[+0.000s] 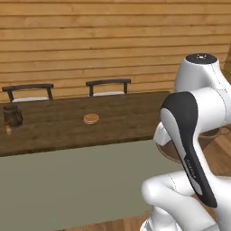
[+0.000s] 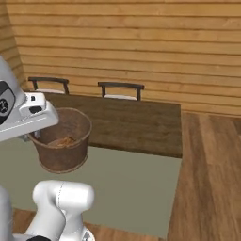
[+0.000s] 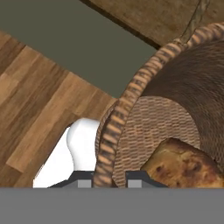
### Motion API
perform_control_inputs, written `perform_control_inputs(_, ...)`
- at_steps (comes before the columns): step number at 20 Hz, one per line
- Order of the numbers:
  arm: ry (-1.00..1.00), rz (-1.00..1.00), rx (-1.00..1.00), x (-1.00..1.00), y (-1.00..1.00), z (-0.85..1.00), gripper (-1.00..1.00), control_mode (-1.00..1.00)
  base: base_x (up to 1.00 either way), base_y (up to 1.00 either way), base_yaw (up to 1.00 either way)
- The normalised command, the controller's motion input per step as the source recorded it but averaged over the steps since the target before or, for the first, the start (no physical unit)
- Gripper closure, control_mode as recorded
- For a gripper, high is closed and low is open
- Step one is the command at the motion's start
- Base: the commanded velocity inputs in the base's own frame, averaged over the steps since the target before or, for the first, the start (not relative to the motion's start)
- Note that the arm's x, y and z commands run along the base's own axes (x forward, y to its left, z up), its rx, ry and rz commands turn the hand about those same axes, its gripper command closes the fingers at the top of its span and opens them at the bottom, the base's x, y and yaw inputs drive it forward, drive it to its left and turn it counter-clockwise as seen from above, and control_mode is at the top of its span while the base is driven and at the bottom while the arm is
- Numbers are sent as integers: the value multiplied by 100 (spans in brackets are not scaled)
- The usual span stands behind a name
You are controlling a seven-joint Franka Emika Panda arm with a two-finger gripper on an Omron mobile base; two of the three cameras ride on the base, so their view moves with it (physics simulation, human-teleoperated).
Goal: Open the cabinet, pick up the bread from the cabinet and place it in the basket. Then move the basket to the dining counter.
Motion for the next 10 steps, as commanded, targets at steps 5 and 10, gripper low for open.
perform_control_inputs(5,0,0,0,0,0,0,100,100,52,27,-32)
perform_control_inputs(10,0,0,0,0,0,0,100,100,11,42,-28)
